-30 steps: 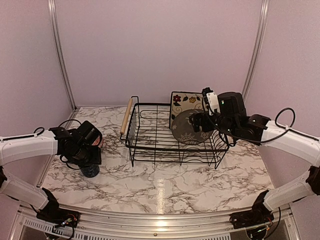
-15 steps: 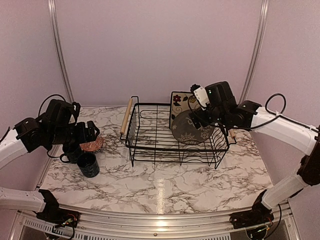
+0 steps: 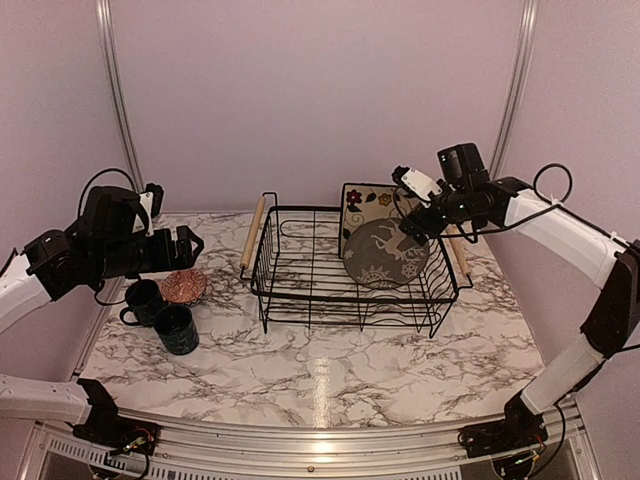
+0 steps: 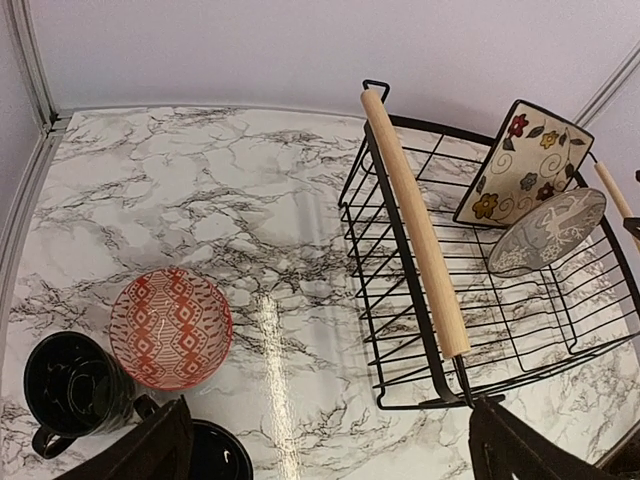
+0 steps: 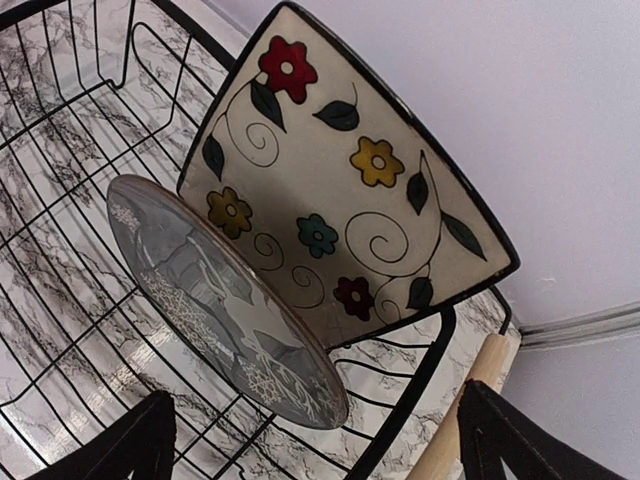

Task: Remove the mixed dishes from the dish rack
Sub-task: Grab the plate from the dish rack.

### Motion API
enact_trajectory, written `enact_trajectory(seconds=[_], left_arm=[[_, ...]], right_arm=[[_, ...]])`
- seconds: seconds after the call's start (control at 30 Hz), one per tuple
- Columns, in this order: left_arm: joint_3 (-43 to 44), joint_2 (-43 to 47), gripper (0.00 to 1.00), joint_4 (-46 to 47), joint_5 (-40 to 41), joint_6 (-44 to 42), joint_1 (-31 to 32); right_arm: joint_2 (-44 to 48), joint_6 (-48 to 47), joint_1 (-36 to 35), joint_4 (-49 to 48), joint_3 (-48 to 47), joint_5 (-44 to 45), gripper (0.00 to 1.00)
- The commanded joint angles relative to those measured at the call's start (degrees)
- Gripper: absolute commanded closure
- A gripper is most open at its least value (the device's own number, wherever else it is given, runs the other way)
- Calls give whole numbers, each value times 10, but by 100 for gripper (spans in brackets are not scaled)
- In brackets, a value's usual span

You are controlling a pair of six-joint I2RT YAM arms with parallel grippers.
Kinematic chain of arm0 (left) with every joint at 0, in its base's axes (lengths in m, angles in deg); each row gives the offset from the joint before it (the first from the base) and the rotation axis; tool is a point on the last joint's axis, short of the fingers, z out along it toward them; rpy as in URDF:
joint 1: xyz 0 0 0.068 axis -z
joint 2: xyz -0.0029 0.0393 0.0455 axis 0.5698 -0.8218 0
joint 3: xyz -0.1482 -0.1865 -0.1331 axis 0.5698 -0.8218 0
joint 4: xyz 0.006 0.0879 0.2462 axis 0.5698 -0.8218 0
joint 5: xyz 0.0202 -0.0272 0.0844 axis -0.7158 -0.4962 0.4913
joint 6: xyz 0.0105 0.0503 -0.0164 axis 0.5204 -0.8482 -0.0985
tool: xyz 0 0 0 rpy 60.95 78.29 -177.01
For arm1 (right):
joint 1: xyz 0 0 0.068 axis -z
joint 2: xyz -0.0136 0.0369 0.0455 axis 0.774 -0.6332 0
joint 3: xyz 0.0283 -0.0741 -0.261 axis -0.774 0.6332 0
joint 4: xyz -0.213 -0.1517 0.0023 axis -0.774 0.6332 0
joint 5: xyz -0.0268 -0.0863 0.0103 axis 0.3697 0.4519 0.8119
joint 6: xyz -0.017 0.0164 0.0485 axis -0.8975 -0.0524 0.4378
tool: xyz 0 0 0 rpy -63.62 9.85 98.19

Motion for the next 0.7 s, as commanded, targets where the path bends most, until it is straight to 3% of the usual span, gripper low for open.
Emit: enact_trajectory(seconds=[0.0, 0.27, 0.67], left_arm=[[27, -15, 1, 2, -15, -27, -1], [85, -53, 1, -21, -10, -38, -1], [87, -70, 1, -14, -23, -13, -1]], right_arm=[[-17, -74, 35, 55, -29, -173, 8], [-131, -107, 90, 131, -140, -233, 10], [-188, -136, 102, 151, -175, -308, 15]])
